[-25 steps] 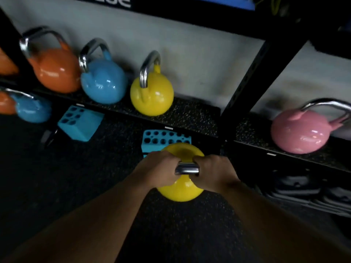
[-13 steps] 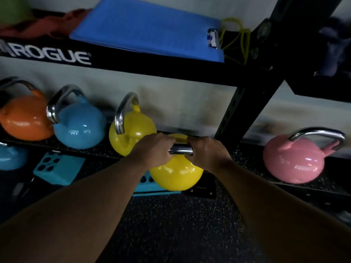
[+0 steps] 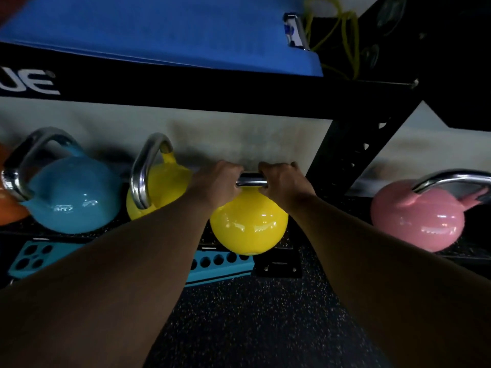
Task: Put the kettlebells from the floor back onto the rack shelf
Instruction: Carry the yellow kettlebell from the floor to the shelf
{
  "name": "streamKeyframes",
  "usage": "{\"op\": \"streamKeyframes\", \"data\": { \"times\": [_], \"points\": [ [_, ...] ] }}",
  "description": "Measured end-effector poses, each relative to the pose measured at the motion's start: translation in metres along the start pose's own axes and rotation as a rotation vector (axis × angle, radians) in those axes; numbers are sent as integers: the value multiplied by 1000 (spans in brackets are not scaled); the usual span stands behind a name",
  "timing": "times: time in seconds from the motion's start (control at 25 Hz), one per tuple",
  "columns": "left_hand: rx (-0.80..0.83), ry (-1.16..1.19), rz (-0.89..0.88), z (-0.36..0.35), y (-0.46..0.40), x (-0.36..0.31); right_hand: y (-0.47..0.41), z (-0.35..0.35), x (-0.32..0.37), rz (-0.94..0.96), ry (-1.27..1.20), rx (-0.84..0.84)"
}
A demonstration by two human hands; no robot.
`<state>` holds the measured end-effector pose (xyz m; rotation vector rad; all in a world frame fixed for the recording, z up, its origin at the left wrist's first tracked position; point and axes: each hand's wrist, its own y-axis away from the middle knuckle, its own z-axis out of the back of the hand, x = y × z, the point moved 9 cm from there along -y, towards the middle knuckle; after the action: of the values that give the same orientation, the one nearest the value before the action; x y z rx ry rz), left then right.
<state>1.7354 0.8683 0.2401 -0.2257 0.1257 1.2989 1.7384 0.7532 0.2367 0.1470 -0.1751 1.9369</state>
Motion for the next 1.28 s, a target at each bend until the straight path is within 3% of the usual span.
{"op": "streamKeyframes", "data": {
  "times": [0.48,1.0,1.28],
  "points": [
    [42,18,-169,-7,-47,9,-22,-11,-11,-81,-148,-109],
    [-89,52,-54,-4,-33,11,-23,-6,-11,-40,-169,13],
    [-21,168,-23,-10,-35,16,-15,-5,-8,-88,-170,-31]
  ]
}}
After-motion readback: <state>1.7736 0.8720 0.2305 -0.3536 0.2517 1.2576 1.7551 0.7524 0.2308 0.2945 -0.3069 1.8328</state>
